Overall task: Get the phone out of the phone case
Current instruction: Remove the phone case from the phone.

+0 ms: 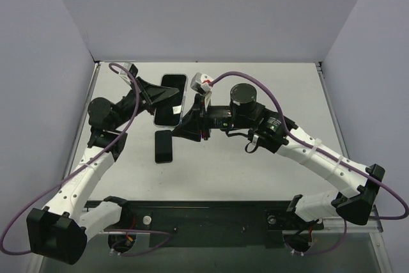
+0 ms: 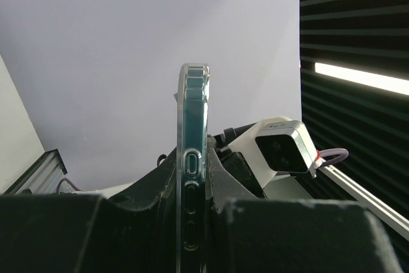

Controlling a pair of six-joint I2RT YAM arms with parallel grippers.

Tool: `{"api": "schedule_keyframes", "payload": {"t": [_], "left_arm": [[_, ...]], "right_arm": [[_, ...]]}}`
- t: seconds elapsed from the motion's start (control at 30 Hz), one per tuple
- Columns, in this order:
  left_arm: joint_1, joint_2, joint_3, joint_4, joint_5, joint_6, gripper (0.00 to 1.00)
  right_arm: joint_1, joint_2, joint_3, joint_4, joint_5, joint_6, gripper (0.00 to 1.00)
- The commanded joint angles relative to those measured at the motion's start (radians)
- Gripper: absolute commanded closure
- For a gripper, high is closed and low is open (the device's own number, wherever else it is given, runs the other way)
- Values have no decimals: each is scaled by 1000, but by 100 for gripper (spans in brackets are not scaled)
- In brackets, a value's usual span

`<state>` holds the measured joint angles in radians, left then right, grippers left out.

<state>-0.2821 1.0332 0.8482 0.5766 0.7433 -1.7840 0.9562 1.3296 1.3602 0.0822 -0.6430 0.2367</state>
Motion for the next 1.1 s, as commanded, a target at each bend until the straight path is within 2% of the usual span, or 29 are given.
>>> {"api": "schedule_keyframes", "payload": {"t": [0.0, 0.17, 0.23, 0.3, 0.33, 0.5, 0.7, 0.87, 1.03, 1.07], "left_arm": [[-57, 2, -14, 118, -16, -103, 100], [-57, 11, -38, 319, -61, -188, 100], [-58, 27, -35, 415, -73, -241, 100], [-58, 45, -17, 478, -74, -274, 100], [-58, 44, -2, 486, -76, -281, 100], [-58, 25, 29, 486, -84, -265, 100], [-58, 22, 64, 468, -45, -302, 100], [-57, 19, 101, 441, -25, -301, 100], [-57, 8, 63, 411, -64, -240, 100], [-57, -11, 49, 375, -74, -207, 100]], "right_arm": [[-17, 39, -51, 195, 71, -81, 100], [-74, 32, -206, 428, 0, 106, 100], [-92, 57, -243, 606, -56, 246, 100], [-102, 80, -263, 632, -66, 277, 100], [-108, 91, -268, 649, -70, 297, 100], [-158, 164, -364, 939, -101, 551, 100], [-241, 214, -527, 1189, -89, 717, 100], [-278, 244, -575, 1193, -66, 711, 100], [-266, 194, -541, 1021, 21, 710, 100], [-260, 177, -539, 951, 78, 707, 95]]}}
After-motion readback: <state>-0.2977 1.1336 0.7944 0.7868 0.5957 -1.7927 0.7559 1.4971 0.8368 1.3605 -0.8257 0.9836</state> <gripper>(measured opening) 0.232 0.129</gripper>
